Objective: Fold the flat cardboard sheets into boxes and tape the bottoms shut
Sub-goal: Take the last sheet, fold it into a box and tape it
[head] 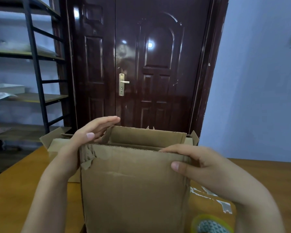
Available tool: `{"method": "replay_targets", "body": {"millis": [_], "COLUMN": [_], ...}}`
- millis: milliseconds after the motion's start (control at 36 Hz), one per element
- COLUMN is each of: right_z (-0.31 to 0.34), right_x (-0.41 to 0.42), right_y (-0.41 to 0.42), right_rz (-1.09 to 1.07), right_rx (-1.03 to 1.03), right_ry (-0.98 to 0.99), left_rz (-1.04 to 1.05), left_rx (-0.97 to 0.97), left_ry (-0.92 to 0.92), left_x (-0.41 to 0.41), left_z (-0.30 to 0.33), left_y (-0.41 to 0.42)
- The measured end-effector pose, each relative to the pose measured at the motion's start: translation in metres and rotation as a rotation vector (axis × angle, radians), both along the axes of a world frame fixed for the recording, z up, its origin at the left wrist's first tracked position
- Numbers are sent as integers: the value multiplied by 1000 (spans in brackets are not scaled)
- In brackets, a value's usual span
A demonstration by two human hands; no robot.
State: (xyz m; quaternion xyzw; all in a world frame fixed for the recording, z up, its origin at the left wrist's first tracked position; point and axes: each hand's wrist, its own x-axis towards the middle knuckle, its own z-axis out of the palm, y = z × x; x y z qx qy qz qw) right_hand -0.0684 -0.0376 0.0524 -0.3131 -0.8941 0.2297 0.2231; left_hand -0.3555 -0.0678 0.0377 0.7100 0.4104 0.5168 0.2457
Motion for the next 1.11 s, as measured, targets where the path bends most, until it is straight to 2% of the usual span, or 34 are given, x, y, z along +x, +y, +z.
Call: {"method": "replay_targets", "body": {"millis": [83,194,278,306,333,389,417,472,528,611,722,917,972,1056,1111], "right_z": [-2,-4,-3,-2,-2,-1,0,2,2,0,-1,-3,-6,-9,-9], "right_x": [-1,1,3,5,6,9,10,12,12,14,16,11,8,6,5], "right_y": [3,6,3,2,2,2,2,1,0,3,3,4,7,10,11], "right_rz": [-21,-15,53,68,79,97,102,106,96,75,51,-10,-77,-165,-212], "right_rx": [-9,-46,-102,-125,-145,-183,-201,-219,-233,-224,-261,-207,-177,-128,-106], "right_ry": [-12,-7,2,5,9,20,24,27,36,18,27,54,30,-14,-36], "left_rz": [-11,108,44,53,-40,-203,-138,6,85,149,302,222,233,275,221], "left_rx": [-9,86,29,-36,-150,-356,-391,-302,-363,-451,-355,-357,-290,-216,-195], "left_ry": [-101,-69,-78,-29,-47,-212,-261,-105,-16,-118,-305,-169,-118,-184,-117], "left_x": [-7,-7,-9,-6,-5,-28,-21,-17,-15,-14,-2,-31,-28,-29,-24], "left_z": [-12,-21,-16,-12,-21,-26,-16,-16,-20,-21,-36,-41,-44,-41,-36], "left_y": [-5,-4,1,1,8,31,34,46,48,55,55,56,49,43,35]}}
